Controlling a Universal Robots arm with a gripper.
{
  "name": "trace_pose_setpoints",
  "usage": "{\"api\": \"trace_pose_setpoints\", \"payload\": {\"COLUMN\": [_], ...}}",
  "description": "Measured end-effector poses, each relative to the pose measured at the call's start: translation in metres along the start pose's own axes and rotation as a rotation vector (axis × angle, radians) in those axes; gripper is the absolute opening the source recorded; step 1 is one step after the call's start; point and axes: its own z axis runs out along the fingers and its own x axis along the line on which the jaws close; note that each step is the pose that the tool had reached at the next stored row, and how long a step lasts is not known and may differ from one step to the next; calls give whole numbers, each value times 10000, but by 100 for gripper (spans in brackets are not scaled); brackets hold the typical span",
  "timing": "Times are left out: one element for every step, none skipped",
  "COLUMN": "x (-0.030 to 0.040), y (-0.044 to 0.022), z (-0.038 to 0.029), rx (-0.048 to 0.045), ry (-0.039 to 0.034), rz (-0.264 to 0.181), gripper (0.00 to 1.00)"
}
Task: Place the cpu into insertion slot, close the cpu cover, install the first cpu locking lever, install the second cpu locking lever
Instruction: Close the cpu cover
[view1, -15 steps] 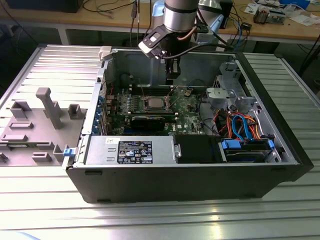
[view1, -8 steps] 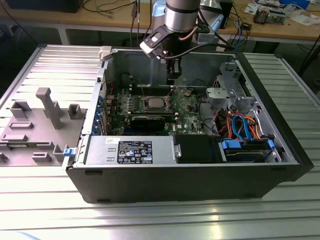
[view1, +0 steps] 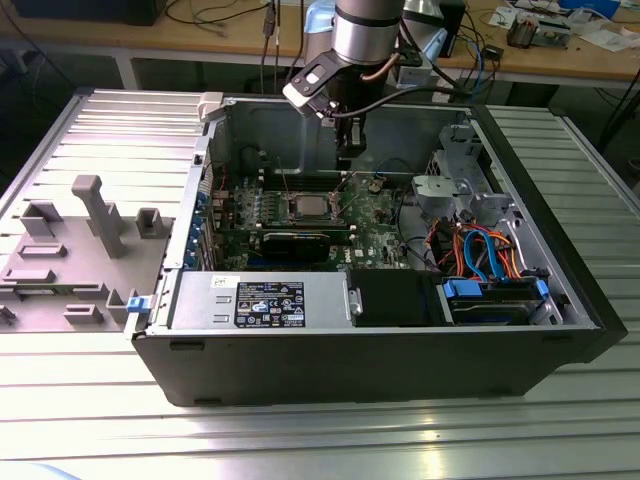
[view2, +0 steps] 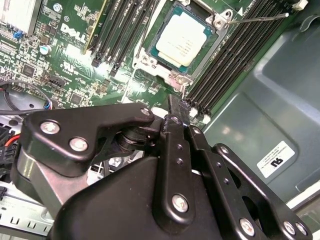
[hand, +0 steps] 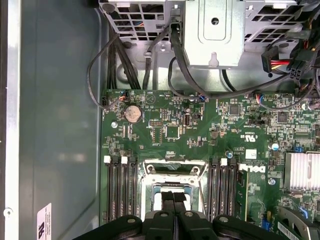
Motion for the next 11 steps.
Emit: {"api": "trace_pose_setpoints", "payload": {"x": [0, 0, 0, 0, -1, -1, -1, -1, -1, -1, -1], "y": [3, 7, 10, 15, 20, 25, 30, 38, 44, 49, 54], "z": [0, 0, 0, 0, 0, -1, 0, 0, -1, 0, -1], "rx": [0, 0, 0, 0, 0, 0, 0, 0, 0, 0, 0], "ry": [-1, 0, 0, 0, 0, -1, 0, 0, 0, 0, 0], "rz": [0, 0, 0, 0, 0, 0, 0, 0, 0, 0, 0], "gripper": [11, 11, 11, 11, 11, 11, 11, 11, 11, 11, 11]}}
